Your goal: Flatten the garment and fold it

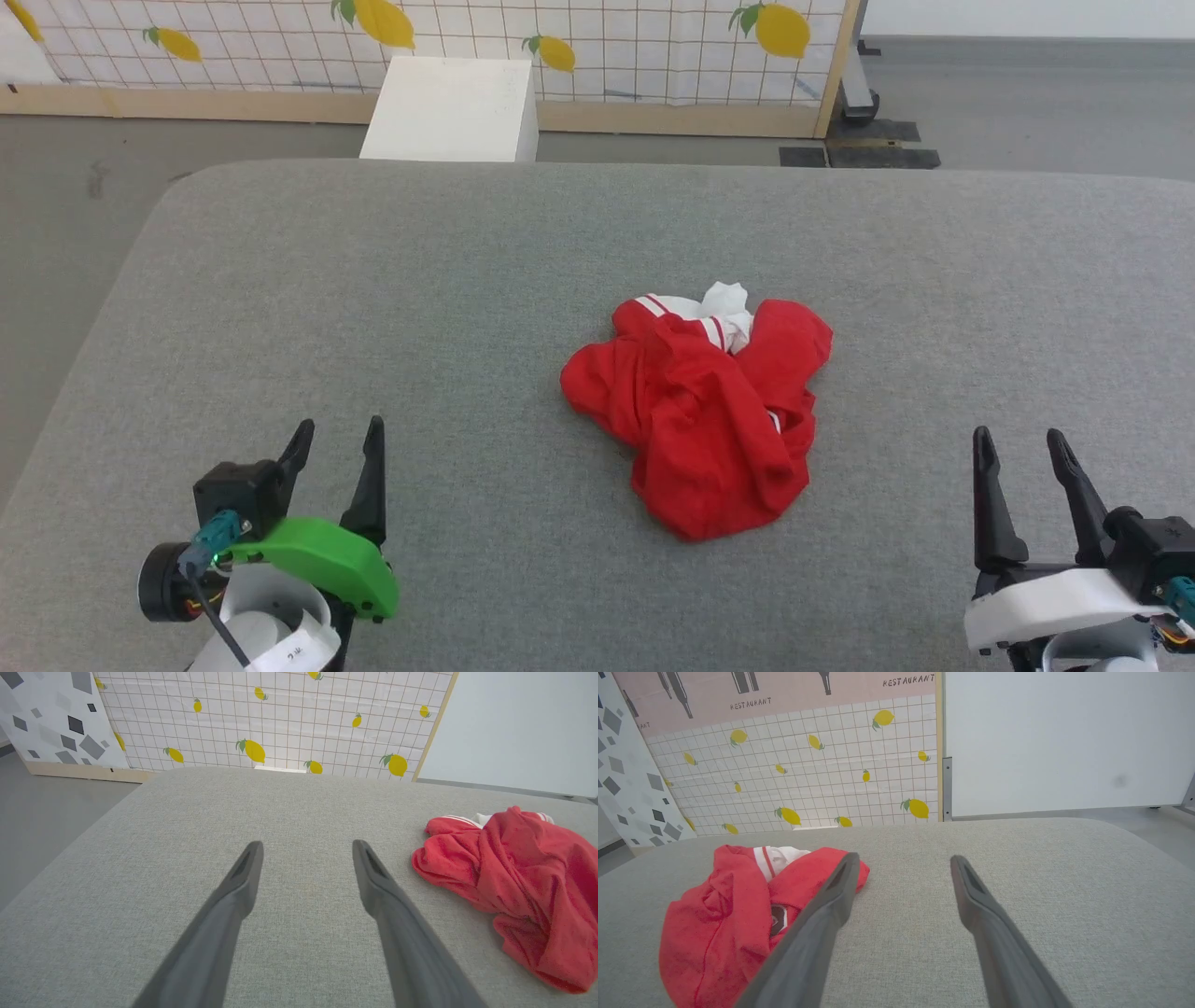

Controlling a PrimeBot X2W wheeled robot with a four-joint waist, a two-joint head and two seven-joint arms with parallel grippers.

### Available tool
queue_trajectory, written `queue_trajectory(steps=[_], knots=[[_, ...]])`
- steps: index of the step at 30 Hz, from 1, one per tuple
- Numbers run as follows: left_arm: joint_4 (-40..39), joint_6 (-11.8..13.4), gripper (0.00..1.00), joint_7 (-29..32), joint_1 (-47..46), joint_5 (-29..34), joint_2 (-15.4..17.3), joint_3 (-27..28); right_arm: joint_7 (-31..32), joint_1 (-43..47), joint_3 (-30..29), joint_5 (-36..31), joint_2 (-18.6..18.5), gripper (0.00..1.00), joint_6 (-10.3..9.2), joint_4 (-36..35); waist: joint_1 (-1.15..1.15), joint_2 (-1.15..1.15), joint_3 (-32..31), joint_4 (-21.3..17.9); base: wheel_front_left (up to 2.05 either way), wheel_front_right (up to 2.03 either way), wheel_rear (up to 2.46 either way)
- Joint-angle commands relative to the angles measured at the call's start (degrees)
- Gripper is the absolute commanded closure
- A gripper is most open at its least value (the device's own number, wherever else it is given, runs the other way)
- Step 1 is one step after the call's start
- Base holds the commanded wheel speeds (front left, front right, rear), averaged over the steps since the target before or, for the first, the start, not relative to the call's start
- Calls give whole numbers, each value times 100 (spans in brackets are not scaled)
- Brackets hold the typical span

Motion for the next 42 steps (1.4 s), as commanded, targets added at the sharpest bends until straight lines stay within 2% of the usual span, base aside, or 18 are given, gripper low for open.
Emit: queue_trajectory(steps=[1,10,14,22,31,37,42], knots=[[-28,-8,0,-24,94,-14,-13,-2,-29,11,13,28,1,0,-9,14,0,0,2,3,0,0,0],[-95,53,0,-67,141,-40,-26,-8,-6,-49,40,58,1,0,-9,161,0,0,21,13,0,0,0],[-144,88,0,-82,112,-47,-29,5,379,-386,141,18,1,0,-9,290,0,0,122,6,0,0,0],[-309,132,0,-80,-68,-6,-76,-47,2071,-1684,484,-221,-110,0,-9,502,0,0,544,148,0,0,0],[-457,170,0,-132,-436,90,-189,-129,4405,-3372,1577,91,-927,0,-9,1068,0,0,1246,517,0,0,0],[-461,174,0,-176,-609,119,-283,-190,5486,-3993,2410,325,-1358,0,-9,1397,0,0,1572,748,0,0,0],[-393,139,0,-239,-745,128,-350,-225,6034,-4095,3021,534,-1609,0,-9,1618,0,0,1740,897,0,0,0]])
